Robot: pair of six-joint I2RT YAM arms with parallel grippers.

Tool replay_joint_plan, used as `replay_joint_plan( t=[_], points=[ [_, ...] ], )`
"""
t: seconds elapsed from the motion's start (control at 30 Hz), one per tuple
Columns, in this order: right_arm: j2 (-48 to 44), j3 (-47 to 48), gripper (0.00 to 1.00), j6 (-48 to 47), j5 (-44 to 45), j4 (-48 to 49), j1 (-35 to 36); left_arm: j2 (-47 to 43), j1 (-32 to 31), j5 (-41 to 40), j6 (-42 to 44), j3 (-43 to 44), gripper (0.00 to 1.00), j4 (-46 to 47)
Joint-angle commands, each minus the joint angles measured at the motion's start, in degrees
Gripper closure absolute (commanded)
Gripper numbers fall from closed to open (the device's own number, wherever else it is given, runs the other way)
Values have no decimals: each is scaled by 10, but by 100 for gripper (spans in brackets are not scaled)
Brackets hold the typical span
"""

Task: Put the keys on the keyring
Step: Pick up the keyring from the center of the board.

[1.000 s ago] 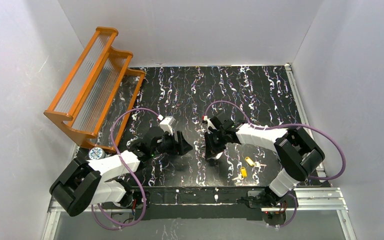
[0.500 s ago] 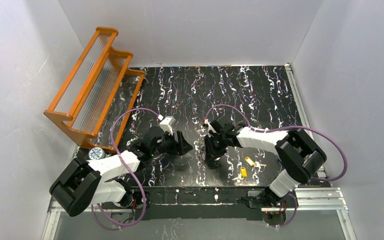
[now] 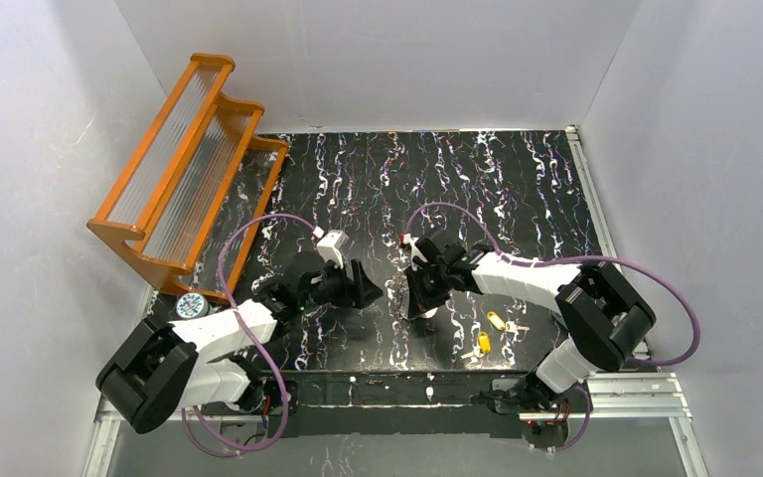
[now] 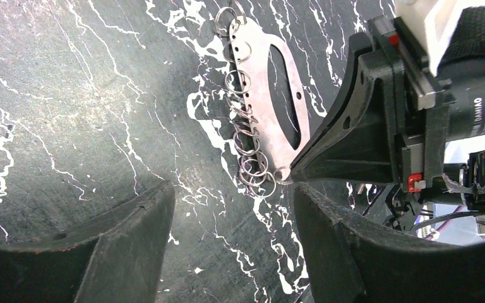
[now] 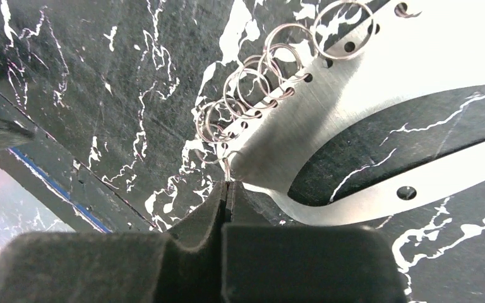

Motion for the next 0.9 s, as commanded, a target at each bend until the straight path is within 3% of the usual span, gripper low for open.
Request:
replay_joint_plan(
  t=[0.0,0.23,0.4,0.67,0.87],
  points=[
    [-33,38,99,-51,28,-19,2,-23,-2,-4,30,23,32,-15],
    [-59,78,99,-136,53,-38,2,-43,-2,17,116,66,30,-60],
    [-108,80,99,-217,46,-12,2,-47,-2,84,220,98,30,-72],
    [-218,21,99,-394,-87,65,2,-63,-2,214,401,119,33,-34],
    [-245,3,99,-457,-128,48,2,-78,-2,250,443,111,40,0]
  ],
)
